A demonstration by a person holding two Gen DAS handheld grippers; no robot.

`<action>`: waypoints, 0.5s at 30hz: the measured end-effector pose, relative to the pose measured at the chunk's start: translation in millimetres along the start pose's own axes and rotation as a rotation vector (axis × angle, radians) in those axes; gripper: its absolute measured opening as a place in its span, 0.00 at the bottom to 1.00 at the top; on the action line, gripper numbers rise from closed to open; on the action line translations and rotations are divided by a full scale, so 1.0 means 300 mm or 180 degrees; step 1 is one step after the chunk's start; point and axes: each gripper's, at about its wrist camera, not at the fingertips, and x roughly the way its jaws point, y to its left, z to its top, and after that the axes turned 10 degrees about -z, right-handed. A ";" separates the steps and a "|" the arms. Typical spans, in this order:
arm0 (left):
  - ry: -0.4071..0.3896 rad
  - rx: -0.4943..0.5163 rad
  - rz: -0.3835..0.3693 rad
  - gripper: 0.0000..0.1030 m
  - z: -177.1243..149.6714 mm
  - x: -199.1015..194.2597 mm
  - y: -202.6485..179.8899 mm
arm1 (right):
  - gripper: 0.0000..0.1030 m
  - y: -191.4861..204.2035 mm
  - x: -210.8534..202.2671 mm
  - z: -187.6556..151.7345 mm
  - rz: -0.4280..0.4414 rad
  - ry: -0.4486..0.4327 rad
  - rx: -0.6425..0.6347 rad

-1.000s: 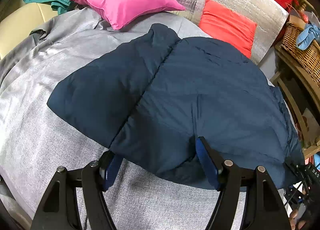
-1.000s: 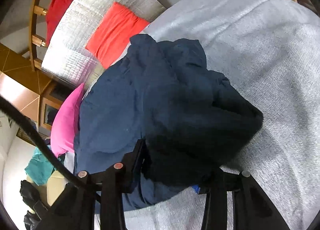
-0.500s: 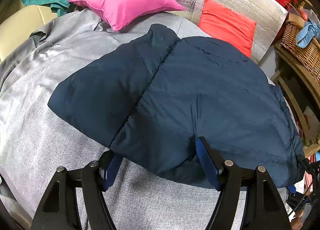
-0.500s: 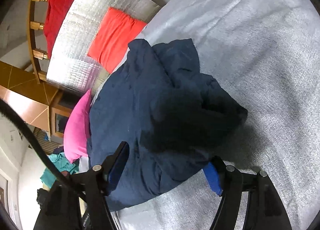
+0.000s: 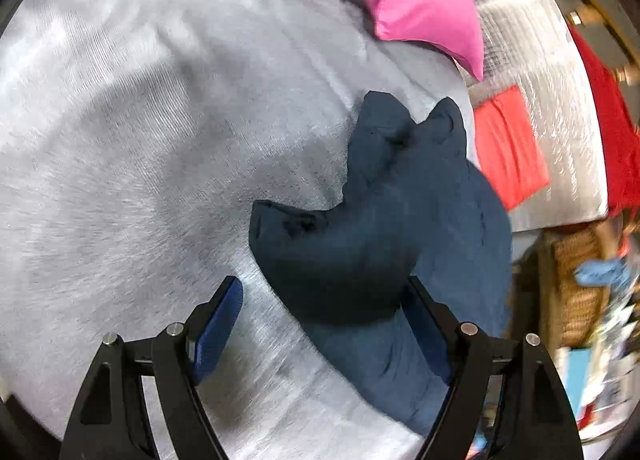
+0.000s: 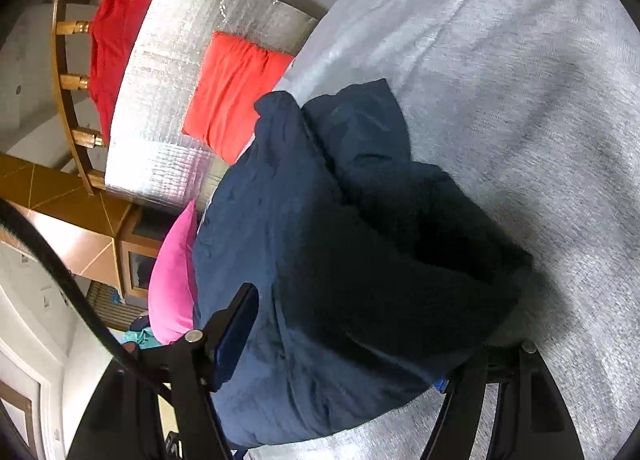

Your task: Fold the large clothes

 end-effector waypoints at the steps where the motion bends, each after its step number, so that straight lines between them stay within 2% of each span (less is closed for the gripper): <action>1: 0.0006 -0.0016 -0.0075 0.79 0.004 0.011 0.002 | 0.67 0.003 0.003 -0.002 -0.0032 -0.0007 -0.0030; 3: -0.0012 0.0085 -0.0155 0.78 0.002 0.030 -0.015 | 0.55 0.005 0.020 -0.002 -0.0132 -0.0007 -0.0089; 4: 0.0001 0.0124 -0.0223 0.78 0.000 0.041 -0.023 | 0.53 0.004 0.024 -0.002 -0.0143 -0.0011 -0.0102; 7: 0.0010 0.0115 -0.0329 0.57 -0.011 0.064 -0.024 | 0.45 0.008 0.021 -0.007 -0.0157 -0.0047 -0.0164; 11: -0.0081 0.0188 -0.0353 0.37 -0.016 0.047 -0.032 | 0.35 0.040 -0.003 -0.020 -0.0225 -0.0207 -0.0389; 15: -0.0153 0.0391 -0.0303 0.30 -0.021 0.021 -0.053 | 0.31 0.061 -0.022 -0.035 -0.0275 -0.0311 -0.0525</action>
